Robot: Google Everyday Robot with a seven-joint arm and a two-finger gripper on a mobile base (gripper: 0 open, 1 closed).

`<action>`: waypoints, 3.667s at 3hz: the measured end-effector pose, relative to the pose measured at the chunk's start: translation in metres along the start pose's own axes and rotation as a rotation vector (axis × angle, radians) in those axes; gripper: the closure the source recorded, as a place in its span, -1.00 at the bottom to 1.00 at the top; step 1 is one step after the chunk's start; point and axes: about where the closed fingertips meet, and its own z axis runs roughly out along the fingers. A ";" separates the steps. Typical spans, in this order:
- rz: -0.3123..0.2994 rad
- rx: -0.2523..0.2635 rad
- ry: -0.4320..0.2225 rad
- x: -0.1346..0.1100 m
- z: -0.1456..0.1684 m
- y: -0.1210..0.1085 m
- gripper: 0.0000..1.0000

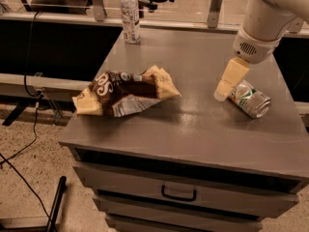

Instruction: Place 7up can upright

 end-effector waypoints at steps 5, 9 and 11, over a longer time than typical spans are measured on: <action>0.225 -0.090 0.051 0.006 0.042 0.022 0.22; -0.092 -0.169 -0.458 -0.027 -0.030 0.024 1.00; -0.084 -0.263 -0.882 -0.005 -0.055 0.010 1.00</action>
Offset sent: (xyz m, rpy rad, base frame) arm -0.0044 0.0011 -0.0461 0.0711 0.0771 -0.2458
